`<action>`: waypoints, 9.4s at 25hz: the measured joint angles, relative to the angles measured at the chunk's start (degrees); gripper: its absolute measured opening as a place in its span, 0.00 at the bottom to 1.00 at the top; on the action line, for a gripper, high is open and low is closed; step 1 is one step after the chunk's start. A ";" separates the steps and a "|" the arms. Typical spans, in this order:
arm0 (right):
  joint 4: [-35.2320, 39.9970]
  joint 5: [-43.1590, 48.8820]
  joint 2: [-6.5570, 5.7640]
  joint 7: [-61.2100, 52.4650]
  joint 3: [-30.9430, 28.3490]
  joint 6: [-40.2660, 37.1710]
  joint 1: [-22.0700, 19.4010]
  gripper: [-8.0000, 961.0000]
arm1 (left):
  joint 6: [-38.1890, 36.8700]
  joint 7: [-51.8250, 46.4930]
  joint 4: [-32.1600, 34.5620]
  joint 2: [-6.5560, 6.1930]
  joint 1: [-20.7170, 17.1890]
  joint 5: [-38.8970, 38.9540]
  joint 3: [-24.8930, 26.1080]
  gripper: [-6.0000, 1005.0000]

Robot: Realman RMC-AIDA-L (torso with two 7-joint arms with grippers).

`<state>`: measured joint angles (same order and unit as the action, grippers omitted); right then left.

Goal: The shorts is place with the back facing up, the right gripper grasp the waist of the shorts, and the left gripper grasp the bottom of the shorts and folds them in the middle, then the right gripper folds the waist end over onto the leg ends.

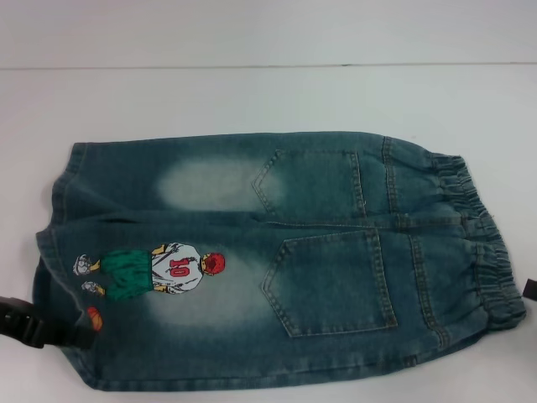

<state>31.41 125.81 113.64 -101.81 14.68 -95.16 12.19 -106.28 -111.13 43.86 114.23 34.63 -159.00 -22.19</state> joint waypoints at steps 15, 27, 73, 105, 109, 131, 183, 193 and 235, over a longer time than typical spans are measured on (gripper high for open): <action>-2.69 2.22 -0.22 -0.20 0.76 2.04 1.61 0.93 | 0.11 0.19 -0.27 -0.21 0.00 0.46 0.03 0.01; -2.76 2.69 -0.05 -0.77 1.58 3.56 2.44 0.93 | 0.21 0.21 -0.15 -0.25 0.13 0.65 0.04 0.01; -2.76 2.50 0.07 0.18 1.64 2.99 2.32 0.48 | 0.56 -0.04 -0.27 -0.15 0.26 1.85 0.13 0.01; 0.25 1.91 0.82 1.62 1.71 1.48 3.88 0.06 | 1.88 0.03 -0.27 -0.26 0.03 5.67 0.73 0.01; 0.36 1.95 0.88 1.84 1.75 1.17 4.54 0.07 | 2.57 -0.04 -0.19 -0.33 -0.04 6.37 0.91 0.01; 5.30 2.41 -0.29 -3.49 5.70 2.46 10.87 0.10 | 8.03 -0.68 0.16 -0.85 0.50 12.91 3.90 0.01; 14.94 8.15 -3.06 -18.06 17.11 18.58 24.18 0.16 | 32.94 -9.72 -0.27 1.35 4.71 26.03 1.05 0.08; 14.82 8.93 -2.97 -18.09 18.84 22.33 24.59 0.18 | 38.67 -9.53 -0.33 2.93 5.49 26.17 -1.27 0.10; 14.65 5.03 -2.16 -16.79 20.67 27.75 24.45 0.78 | 47.09 -4.23 3.95 8.71 1.35 39.22 -3.65 0.70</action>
<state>46.06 130.84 111.48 -118.60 35.35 -67.41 36.64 -59.19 -115.36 47.81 122.94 35.98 -119.77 -25.83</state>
